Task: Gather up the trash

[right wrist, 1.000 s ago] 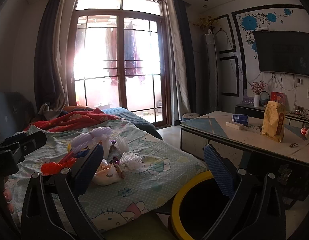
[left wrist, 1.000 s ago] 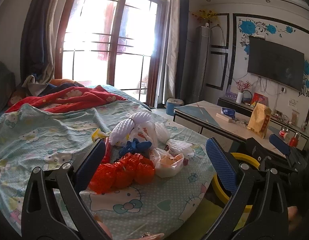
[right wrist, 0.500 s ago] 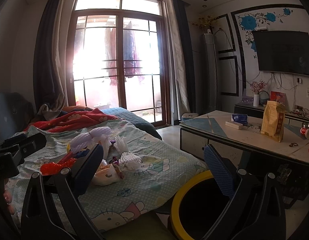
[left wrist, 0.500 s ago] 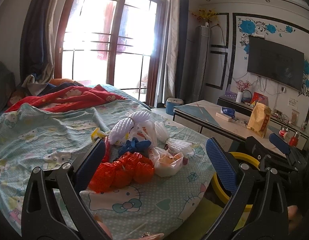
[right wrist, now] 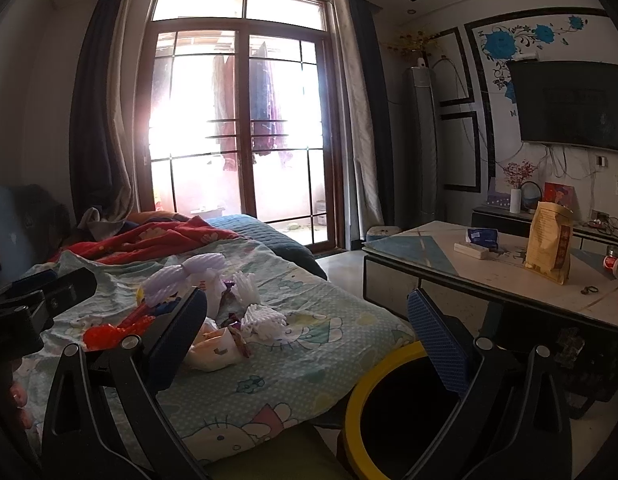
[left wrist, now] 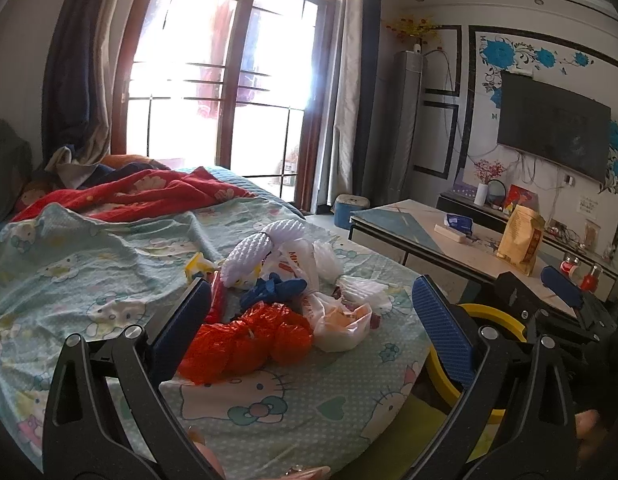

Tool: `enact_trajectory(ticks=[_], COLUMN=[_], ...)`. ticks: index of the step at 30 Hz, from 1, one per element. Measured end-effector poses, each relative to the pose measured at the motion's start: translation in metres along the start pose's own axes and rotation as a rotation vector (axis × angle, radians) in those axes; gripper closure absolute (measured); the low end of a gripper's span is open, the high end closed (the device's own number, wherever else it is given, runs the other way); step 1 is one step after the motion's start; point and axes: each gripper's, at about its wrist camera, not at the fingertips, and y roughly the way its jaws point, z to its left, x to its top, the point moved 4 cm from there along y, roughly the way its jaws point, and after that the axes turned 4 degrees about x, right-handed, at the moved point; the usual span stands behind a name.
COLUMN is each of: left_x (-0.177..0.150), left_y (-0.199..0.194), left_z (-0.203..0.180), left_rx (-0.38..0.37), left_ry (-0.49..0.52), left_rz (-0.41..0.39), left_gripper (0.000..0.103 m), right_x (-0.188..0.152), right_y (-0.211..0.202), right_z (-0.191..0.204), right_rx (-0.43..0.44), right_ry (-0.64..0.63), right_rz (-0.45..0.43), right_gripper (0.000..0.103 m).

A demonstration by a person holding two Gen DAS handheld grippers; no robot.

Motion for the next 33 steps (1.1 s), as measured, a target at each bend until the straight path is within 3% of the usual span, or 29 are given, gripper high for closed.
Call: enact_trajectory(ticks=[20, 33], left_x=[0.023, 0.043], left_y=[0.017, 0.069], left_z=[0.064, 0.071], left_rx=[0.115, 0.14], left_ry=[-0.097, -0.078], left_rz=[-0.005, 0.073], left_gripper=[0.011, 0.011], right_x=[0.015, 0.025], right_y=[0.056, 0.1], right_z=[0.035, 0.041], right_rx=[0.16, 0.188], right_ry=[-0.004, -0.029], right_rz=[0.122, 0.177], right_gripper=[0.005, 0.005])
